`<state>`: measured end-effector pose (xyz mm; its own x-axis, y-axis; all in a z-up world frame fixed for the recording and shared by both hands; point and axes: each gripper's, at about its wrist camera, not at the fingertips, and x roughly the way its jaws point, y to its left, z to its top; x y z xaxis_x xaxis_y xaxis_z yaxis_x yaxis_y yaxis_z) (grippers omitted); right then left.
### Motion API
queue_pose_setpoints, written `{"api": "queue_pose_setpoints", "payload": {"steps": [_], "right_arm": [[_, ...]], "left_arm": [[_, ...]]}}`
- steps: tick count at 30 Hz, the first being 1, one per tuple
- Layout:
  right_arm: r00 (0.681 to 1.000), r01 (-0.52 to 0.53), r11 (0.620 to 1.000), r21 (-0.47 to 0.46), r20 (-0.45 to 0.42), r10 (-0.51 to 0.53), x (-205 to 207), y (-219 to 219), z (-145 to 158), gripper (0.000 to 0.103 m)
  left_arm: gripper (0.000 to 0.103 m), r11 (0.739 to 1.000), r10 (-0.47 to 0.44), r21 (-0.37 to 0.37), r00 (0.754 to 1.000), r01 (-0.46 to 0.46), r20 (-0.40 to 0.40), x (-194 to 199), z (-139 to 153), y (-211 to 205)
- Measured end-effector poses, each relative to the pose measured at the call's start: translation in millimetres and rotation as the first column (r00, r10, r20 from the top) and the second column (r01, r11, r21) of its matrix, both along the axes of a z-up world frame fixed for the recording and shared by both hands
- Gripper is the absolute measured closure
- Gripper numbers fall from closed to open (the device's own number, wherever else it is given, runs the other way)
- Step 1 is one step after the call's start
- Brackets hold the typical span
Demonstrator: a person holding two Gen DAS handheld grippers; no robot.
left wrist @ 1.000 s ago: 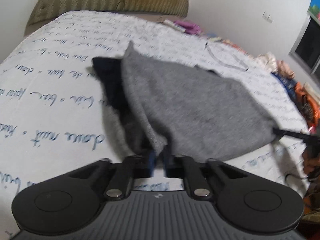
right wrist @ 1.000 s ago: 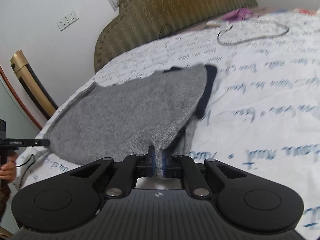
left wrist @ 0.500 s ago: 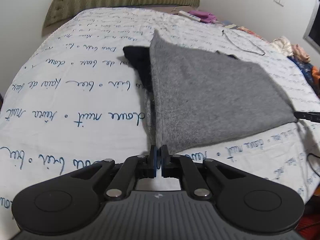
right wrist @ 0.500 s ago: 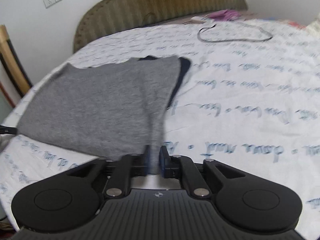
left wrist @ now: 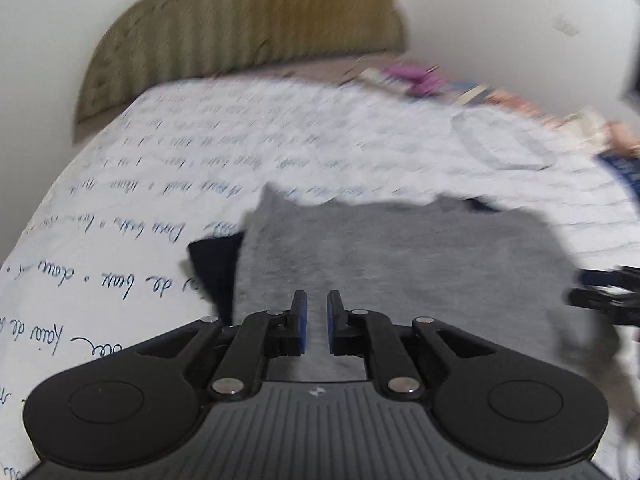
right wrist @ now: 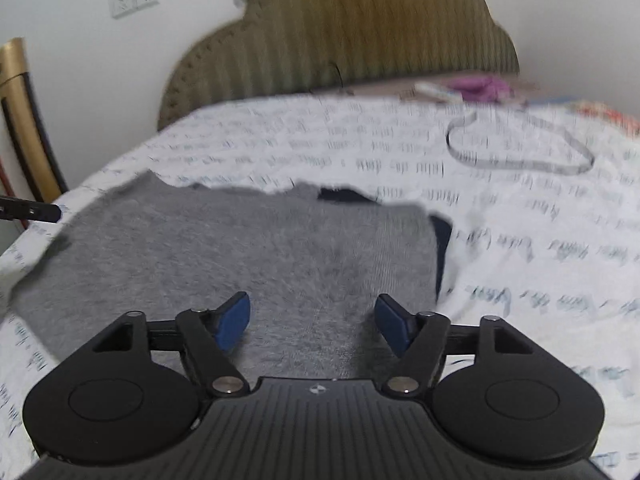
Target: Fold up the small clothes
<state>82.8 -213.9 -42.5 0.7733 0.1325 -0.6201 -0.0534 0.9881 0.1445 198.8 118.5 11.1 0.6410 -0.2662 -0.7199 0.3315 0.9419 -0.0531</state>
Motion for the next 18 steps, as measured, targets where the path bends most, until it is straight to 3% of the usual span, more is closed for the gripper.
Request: {"api": "queue_pose_setpoints", "payload": {"steps": [2,6,9,14,18], "right_arm": [[0.999,0.033,0.999,-0.036,-0.027,-0.034,0.8,-3.2,-10.7,0.026],[0.998,0.036,0.997,-0.066,0.063,-0.032,-23.4,10.2,7.6,0.02],[0.995,-0.014,0.998,-0.064,0.097,0.02,-28.9,24.7,14.8,0.008],[0.997,-0.069,0.986,-0.15,-0.046,0.063,-9.0,47.4,-15.3,0.007],[0.998,-0.066,0.988,-0.14,-0.019,0.063,-17.7,56.1,-10.0,0.007]], "left_arm": [[0.093,0.993,0.066,0.102,0.997,-0.063,-0.033,17.0,-24.0,-1.8],[0.093,0.995,0.081,0.059,0.997,-0.08,-0.011,7.9,-23.4,11.0],[0.093,0.993,0.089,0.082,0.996,-0.089,0.01,1.6,-19.0,8.0],[0.093,0.987,0.096,0.132,0.995,-0.095,0.001,-2.5,-24.6,-1.3],[0.093,0.984,0.09,0.154,0.996,-0.09,0.012,-5.7,-28.8,-4.2]]}}
